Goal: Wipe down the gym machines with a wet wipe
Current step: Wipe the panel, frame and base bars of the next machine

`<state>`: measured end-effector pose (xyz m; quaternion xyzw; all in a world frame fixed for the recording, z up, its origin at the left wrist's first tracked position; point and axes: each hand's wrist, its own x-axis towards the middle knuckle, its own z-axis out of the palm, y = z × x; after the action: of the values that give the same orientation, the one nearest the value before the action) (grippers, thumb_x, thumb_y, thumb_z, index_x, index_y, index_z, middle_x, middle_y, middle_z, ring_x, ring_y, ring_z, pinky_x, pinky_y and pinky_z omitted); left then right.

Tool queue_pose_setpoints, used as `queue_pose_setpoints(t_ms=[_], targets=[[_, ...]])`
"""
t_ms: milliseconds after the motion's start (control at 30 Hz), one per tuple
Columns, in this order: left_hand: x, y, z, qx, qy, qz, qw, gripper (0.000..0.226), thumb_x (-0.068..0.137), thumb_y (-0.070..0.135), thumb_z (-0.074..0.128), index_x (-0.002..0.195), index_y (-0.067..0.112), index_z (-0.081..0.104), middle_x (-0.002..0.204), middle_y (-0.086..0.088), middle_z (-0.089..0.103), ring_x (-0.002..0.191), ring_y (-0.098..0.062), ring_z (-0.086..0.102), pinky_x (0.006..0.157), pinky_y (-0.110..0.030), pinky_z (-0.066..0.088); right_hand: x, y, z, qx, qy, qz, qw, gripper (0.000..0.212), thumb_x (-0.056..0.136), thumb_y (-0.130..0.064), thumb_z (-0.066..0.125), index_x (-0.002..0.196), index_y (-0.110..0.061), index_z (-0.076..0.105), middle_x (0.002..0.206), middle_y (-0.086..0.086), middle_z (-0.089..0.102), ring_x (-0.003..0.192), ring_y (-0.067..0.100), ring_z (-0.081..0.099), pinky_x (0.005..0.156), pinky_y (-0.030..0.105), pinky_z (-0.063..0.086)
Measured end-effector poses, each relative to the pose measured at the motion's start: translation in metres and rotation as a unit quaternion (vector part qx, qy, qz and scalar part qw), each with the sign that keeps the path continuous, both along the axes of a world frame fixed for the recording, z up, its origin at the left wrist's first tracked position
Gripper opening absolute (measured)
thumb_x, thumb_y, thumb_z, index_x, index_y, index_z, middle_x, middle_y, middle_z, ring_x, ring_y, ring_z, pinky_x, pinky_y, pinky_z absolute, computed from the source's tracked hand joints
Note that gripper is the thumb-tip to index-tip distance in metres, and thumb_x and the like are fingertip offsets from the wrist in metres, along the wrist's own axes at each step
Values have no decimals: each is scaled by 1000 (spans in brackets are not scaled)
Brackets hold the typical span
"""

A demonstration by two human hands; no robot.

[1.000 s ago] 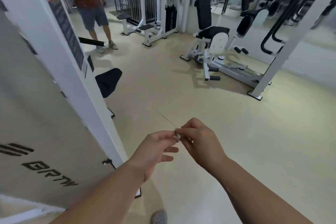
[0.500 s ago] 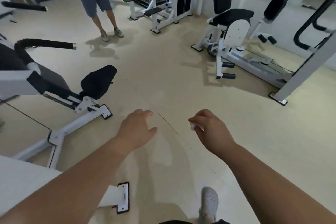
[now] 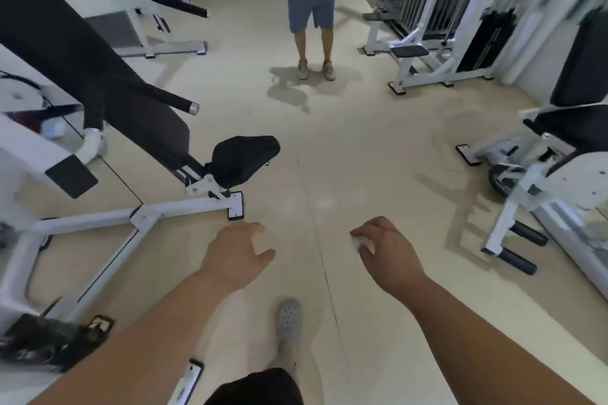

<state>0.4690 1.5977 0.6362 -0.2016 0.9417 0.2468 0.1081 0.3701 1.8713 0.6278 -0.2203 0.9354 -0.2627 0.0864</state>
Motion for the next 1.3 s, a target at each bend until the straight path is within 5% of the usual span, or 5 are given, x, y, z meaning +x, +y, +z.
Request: queue_pose_setpoints(t_ms=[500, 667, 800, 967, 1300], targets=[[-416, -132, -5, 66, -5, 96, 993, 57, 85, 55, 66, 134, 28, 56, 128, 1, 52, 117, -26, 55, 97, -42, 50, -427, -133, 8, 3, -29, 38, 999, 27, 89, -8, 62, 108, -24, 75, 112, -11, 57, 101, 8, 61, 86, 27, 50], [-532, -163, -20, 74, -5, 163, 984, 60, 88, 51, 66, 140, 26, 52, 139, 0, 50, 123, -22, 52, 95, -28, 42, -593, -180, 1, -3, -5, 108, 994, 28, 93, -9, 60, 114, -21, 74, 111, -9, 54, 101, 11, 61, 82, 21, 40], [-612, -180, -10, 62, 8, 249, 966, 57, 91, 49, 64, 141, 27, 51, 143, -2, 47, 124, -23, 52, 99, -33, 43, -716, -229, 12, -6, -7, 200, 980, 24, 93, -10, 59, 108, -21, 74, 111, -10, 55, 102, 5, 56, 84, 22, 39], [-693, -204, 13, 73, 23, 327, 942, 58, 92, 50, 63, 143, 28, 49, 145, 0, 45, 111, -13, 52, 97, -28, 42, -830, -300, 36, 3, -10, 298, 954, 25, 94, -6, 58, 109, -16, 75, 98, -25, 45, 102, 1, 50, 82, 16, 32], [-837, -372, -5, 70, 71, 426, 899, 55, 91, 49, 66, 140, 27, 52, 145, 0, 46, 129, -17, 48, 100, -24, 36, -991, -537, 32, -17, -20, 399, 916, 23, 94, -5, 58, 104, -17, 75, 96, -26, 44, 98, -1, 43, 78, -4, 29]])
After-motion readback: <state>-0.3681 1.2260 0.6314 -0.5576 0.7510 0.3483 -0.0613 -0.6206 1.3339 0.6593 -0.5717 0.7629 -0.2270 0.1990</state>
